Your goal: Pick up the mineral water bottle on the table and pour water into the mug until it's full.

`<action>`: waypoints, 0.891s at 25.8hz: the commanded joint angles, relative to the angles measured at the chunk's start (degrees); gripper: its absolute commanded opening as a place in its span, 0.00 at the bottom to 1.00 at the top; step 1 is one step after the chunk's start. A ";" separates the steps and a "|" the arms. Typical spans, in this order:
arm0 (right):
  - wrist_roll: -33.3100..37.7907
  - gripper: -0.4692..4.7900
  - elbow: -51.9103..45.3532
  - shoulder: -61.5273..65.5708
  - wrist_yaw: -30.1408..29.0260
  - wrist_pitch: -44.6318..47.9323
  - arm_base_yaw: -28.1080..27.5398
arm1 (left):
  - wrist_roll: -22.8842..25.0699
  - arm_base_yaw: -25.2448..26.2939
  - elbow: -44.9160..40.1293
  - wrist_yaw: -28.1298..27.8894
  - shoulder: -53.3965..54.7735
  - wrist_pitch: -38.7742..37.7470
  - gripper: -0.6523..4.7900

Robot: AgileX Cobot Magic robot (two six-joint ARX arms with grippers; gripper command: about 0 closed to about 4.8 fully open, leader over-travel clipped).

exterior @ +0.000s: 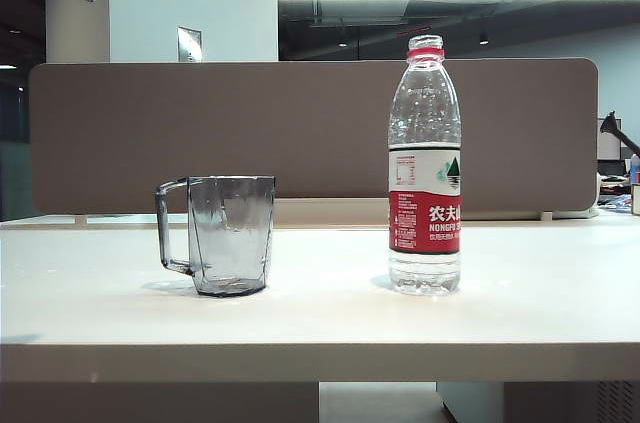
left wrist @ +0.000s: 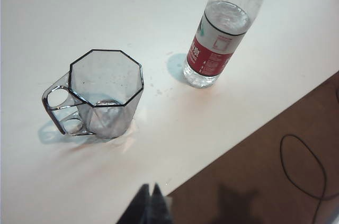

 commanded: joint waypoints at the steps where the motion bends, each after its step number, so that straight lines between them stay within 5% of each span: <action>1: -6.45 0.09 11.21 10.36 0.00 -0.42 0.04 | 0.02 0.09 0.44 0.04 -0.13 0.79 0.11; 10: -0.15 0.09 44.17 48.28 -0.92 8.13 -0.85 | 0.02 0.09 0.44 0.04 -0.13 0.79 0.11; 12: 5.68 0.09 47.98 56.68 -3.69 6.43 -3.13 | 0.02 0.09 0.44 0.07 -0.13 0.79 0.11; 15: 16.98 0.09 47.54 67.21 -5.07 5.29 -5.35 | 0.02 0.09 0.44 0.04 -0.13 0.83 0.11; 23: 18.49 0.09 37.22 79.49 -9.03 7.21 -7.82 | 0.02 0.09 0.44 0.04 -0.13 0.83 0.11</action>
